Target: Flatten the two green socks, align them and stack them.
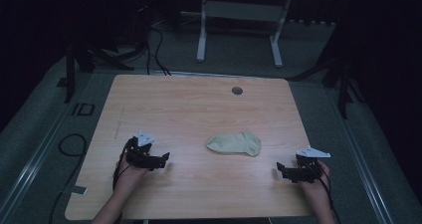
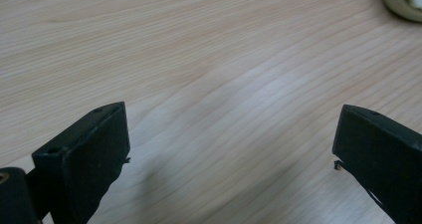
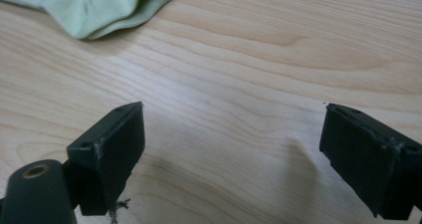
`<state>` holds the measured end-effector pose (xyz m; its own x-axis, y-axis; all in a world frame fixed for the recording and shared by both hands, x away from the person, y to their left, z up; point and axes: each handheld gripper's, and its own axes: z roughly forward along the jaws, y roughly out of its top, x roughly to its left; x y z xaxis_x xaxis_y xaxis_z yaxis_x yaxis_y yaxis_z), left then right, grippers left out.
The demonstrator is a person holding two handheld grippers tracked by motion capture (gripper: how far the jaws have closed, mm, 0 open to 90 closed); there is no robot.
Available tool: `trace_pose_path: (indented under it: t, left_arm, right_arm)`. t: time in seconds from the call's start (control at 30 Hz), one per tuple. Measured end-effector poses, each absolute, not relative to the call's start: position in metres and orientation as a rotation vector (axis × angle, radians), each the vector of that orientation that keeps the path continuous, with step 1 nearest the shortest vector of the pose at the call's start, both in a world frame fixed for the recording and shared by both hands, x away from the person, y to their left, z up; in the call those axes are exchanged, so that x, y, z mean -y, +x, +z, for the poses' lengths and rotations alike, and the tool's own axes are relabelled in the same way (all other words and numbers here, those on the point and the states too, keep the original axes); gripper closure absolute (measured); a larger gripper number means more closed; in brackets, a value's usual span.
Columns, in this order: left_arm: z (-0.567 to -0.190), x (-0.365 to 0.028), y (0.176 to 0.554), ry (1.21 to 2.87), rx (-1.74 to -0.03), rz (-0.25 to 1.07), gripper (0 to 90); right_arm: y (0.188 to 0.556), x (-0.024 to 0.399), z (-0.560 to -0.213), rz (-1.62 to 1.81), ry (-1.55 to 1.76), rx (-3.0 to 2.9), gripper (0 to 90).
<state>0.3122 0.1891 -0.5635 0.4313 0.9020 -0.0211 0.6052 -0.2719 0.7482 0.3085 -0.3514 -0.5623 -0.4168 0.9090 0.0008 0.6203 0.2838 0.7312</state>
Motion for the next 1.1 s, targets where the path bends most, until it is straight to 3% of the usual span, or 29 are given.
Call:
trace_pose_path:
  t: [1.1]
  left_arm:
    - [-0.572,-0.263,0.270,1.839,-1.434,0.617,1.5]
  right_arm:
    - [0.293,0.370,-0.565,1.022,1.473,-1.941,10.7]
